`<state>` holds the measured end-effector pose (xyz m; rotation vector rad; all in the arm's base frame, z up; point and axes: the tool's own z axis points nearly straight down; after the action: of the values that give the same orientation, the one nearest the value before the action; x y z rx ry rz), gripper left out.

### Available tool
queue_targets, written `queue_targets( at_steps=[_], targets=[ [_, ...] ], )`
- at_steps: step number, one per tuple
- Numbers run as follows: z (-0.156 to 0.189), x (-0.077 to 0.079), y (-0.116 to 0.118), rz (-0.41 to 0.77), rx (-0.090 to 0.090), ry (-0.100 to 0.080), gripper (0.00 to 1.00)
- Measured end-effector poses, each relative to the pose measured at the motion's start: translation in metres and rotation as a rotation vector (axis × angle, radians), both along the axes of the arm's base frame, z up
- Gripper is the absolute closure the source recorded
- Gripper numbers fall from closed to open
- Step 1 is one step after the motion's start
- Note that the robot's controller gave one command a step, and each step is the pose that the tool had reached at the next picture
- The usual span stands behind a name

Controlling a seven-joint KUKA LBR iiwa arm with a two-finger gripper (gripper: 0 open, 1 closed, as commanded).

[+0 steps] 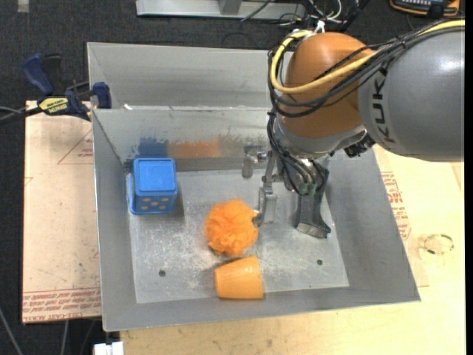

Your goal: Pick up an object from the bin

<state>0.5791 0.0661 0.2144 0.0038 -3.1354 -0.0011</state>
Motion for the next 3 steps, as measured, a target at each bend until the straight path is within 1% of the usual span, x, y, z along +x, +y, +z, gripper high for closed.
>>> queue_targets(
  at_steps=[1,2,3],
  targets=[
    [0.004,0.001,0.0,-0.001,0.001,-0.008,0.0],
    [-0.025,-0.008,0.0,0.062,0.001,-0.013,0.0],
    [-0.053,-0.038,0.019,0.301,0.002,-0.006,0.0]
  ],
)
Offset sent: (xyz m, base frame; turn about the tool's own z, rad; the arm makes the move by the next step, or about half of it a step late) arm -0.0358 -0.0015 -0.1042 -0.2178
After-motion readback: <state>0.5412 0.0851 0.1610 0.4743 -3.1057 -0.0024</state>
